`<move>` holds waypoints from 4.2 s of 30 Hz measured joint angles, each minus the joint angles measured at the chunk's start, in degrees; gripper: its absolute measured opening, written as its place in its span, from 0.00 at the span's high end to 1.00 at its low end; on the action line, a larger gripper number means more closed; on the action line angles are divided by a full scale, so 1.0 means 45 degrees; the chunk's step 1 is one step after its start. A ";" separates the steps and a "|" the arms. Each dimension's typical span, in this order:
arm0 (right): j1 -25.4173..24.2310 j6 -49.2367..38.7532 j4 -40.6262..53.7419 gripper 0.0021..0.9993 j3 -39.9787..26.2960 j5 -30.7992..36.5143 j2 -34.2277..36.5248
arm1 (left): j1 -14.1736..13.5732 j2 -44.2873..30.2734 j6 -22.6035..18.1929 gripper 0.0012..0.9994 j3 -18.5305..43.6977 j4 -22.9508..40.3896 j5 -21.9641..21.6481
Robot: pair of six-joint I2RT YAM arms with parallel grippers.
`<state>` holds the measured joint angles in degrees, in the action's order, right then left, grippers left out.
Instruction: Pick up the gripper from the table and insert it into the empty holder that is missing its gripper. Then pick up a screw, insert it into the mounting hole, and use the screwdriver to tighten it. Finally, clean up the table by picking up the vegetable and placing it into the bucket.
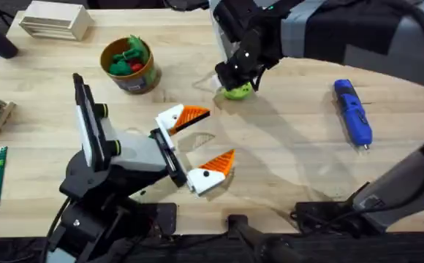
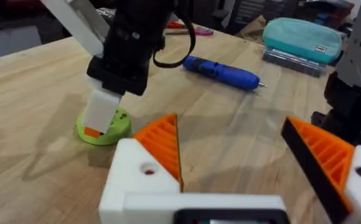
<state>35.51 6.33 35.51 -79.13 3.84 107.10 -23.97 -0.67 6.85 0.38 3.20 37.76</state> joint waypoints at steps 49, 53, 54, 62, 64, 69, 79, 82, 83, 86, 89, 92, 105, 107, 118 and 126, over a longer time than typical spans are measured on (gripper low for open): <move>0.0000 -0.0044 0.0097 0.99 -0.0024 0.0243 0.0561 | 0.0000 0.0000 0.0000 0.01 0.0000 0.0000 0.0000; 0.0000 -0.0048 0.0112 0.99 -0.0024 0.0248 0.0522 | 0.0000 0.0004 0.0000 0.01 0.0000 0.0000 0.0000; 0.0000 -0.0044 0.0128 0.99 -0.0024 0.0248 0.0479 | 0.0000 0.0002 0.0000 0.01 0.0000 0.0000 0.0000; 0.0000 -0.0048 0.0707 0.99 -0.0024 0.0233 -0.1110 | 0.0000 0.0000 0.0000 0.01 0.0000 0.0000 0.0000; 0.0000 -0.0049 0.0945 0.99 -0.0024 0.0233 -0.1618 | 0.0000 0.0000 0.0000 0.01 0.0000 0.0000 0.0000; 0.0015 -0.0048 0.1862 0.99 -0.0024 0.0228 -0.2476 | 0.0000 0.0000 0.0000 0.01 0.0000 0.0000 0.0000; 0.0935 -0.0390 0.5421 0.99 -0.2125 -0.0281 -0.2830 | 0.0000 0.0000 0.0000 0.01 0.0000 0.0000 0.0000; 0.1215 -0.0520 0.5916 0.99 -0.3081 -0.1221 -0.2830 | 0.0000 0.0000 0.0000 0.01 0.0000 0.0000 0.0000; 0.1283 -0.0528 0.5960 0.99 -0.3342 -0.1555 -0.2830 | 0.0000 0.0000 0.0000 0.01 0.0000 0.0000 0.0000; 0.1530 -0.0563 0.6338 0.99 -0.3985 -0.2420 -0.2835 | 0.0000 0.0000 0.0000 0.01 0.0000 0.0000 0.0000; 0.1865 -0.0564 0.6608 0.99 -0.4445 -0.2884 -0.2831 | 0.0000 0.0000 0.0000 0.01 0.0000 0.0000 0.0000; 0.2344 -0.0563 0.6751 0.99 -0.4815 -0.3134 -0.2830 | 0.0000 0.0000 0.0000 0.01 0.0000 0.0000 0.0000; 0.4171 -0.0559 0.6371 0.99 -0.5050 -0.3449 -0.2743 | 0.0000 0.0000 0.0000 0.01 0.0000 0.0000 0.0000; 0.4177 -0.0559 0.6332 0.99 -0.5071 -0.3449 -0.2580 | 0.0000 0.0000 0.0000 0.01 0.0000 0.0000 0.0000; 0.4177 -0.0559 0.6101 1.00 -0.5071 -0.3337 -0.1917 | 0.0000 0.0000 0.0000 0.01 0.0000 0.0000 0.0000; 0.4177 -0.0559 0.6110 1.00 -0.5071 -0.3341 -0.1917 | 0.0000 0.0000 0.0000 0.01 0.0000 0.0000 0.0000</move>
<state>54.30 3.81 63.00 -101.95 -11.20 98.48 -23.97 -0.67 6.85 0.38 3.20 37.76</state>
